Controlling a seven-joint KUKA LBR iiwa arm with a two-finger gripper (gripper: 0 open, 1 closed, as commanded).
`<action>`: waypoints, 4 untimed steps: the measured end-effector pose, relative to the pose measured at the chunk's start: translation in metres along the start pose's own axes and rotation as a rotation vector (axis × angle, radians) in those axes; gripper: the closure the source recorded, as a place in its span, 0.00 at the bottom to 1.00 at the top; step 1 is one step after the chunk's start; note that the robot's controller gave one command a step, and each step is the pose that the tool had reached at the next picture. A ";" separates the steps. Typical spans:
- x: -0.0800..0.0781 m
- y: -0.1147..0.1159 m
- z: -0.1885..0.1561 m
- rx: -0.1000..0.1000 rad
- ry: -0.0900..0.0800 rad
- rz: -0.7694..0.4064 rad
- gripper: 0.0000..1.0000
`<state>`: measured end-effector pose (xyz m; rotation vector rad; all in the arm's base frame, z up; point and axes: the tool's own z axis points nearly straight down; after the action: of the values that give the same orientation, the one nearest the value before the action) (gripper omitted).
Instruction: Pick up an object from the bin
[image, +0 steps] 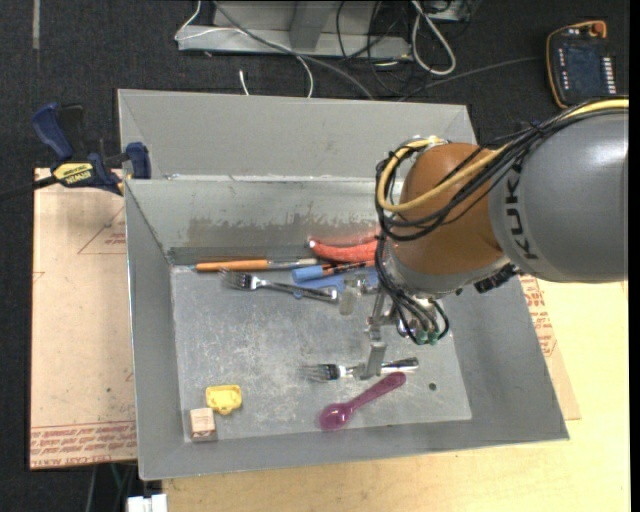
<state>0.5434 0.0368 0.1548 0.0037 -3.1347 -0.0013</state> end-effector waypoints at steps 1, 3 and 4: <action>-0.002 0.000 -0.005 0.000 -0.008 0.002 0.00; 0.010 -0.035 0.037 -0.001 -0.018 -0.161 0.00; 0.009 -0.044 0.056 -0.002 -0.005 -0.497 0.00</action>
Offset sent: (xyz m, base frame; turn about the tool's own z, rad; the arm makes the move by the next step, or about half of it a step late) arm -0.0148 -0.0348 -0.0848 -0.1383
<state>0.5343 -0.0067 0.0992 0.7759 -3.0426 -0.0077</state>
